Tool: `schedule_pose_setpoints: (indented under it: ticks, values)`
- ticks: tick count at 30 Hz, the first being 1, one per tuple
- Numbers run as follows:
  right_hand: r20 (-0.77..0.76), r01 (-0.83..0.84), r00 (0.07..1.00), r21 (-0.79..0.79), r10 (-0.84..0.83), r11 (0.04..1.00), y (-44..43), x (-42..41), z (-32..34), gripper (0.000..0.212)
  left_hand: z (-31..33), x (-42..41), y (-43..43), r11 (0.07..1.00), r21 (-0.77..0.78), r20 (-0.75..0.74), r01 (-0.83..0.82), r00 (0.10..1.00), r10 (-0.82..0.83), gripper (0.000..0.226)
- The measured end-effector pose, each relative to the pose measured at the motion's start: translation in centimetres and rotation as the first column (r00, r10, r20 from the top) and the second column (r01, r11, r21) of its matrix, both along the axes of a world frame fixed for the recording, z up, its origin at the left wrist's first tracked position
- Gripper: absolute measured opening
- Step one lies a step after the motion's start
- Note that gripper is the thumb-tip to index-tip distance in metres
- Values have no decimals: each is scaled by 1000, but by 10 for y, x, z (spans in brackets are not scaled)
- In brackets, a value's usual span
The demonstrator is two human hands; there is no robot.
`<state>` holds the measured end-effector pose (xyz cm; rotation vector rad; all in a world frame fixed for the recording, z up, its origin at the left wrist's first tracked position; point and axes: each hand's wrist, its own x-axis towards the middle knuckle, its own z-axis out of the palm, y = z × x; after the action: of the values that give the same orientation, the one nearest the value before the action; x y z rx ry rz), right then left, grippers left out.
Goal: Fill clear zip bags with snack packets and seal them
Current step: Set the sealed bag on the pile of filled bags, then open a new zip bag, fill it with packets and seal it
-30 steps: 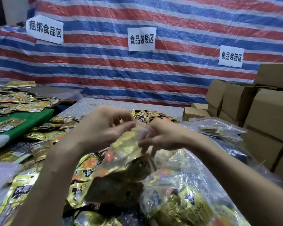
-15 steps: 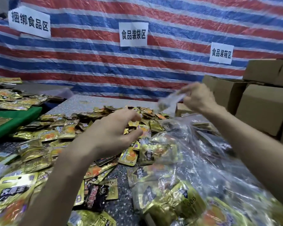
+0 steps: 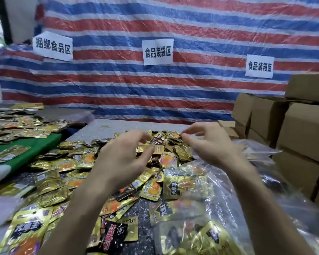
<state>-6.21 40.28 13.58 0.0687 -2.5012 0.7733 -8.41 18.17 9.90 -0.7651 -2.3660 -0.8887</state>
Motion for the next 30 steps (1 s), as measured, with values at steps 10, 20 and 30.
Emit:
schedule_pose_setpoints:
  ticks: [10,20,30]
  values:
    - [159,-364,916,-61,369,929,-34,19,-21,8,16,31,-21,944,305,-86,128,991,-107,11]
    - [230,-495,845,-8,483,869,-27,24,-26,10,-68,33,-146,636,-420,133,-648,649,749,29]
    - [232,-514,840,53,491,856,-30,28,-25,12,-121,45,-208,292,-657,118,-695,288,950,14]
